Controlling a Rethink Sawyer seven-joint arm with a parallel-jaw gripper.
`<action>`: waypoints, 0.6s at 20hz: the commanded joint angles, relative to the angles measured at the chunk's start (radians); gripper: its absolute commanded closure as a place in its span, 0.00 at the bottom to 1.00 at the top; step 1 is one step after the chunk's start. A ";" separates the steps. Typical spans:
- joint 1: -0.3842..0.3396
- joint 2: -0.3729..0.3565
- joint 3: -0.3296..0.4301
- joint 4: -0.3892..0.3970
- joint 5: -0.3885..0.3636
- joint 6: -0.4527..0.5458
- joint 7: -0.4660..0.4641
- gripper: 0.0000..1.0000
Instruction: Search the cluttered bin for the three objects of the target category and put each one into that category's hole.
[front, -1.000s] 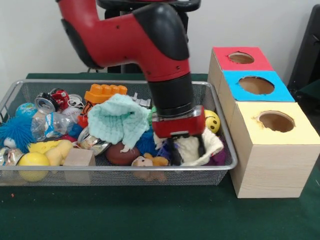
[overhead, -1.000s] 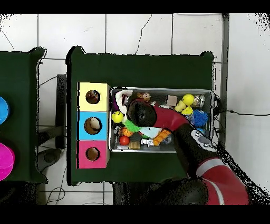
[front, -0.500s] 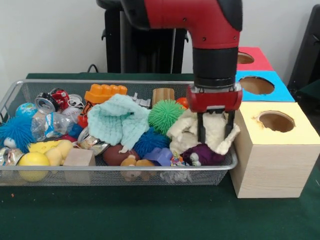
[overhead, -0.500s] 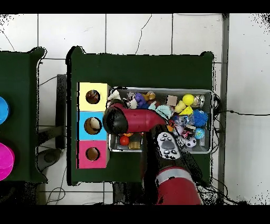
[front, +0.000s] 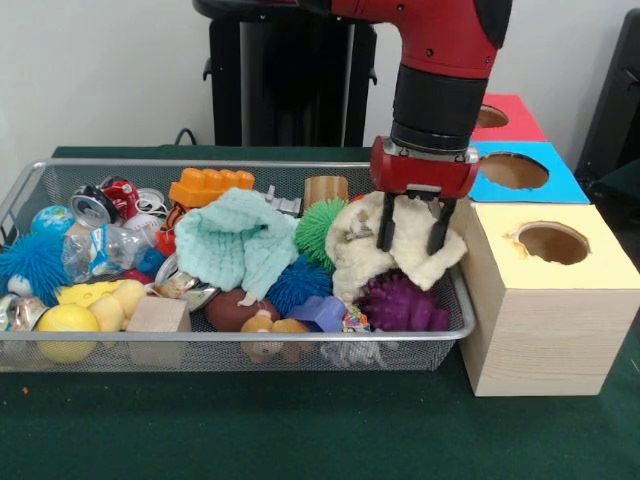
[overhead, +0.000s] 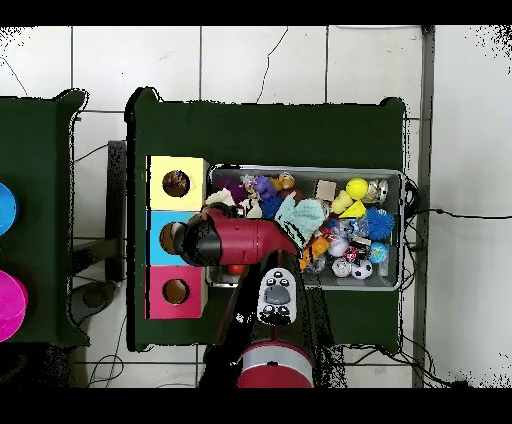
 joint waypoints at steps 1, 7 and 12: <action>0.073 0.182 -0.213 -0.031 0.113 0.222 0.357 0.00; 0.142 0.271 -0.330 -0.058 0.185 0.418 0.419 0.00; 0.163 0.287 -0.368 -0.055 0.205 0.466 0.447 0.00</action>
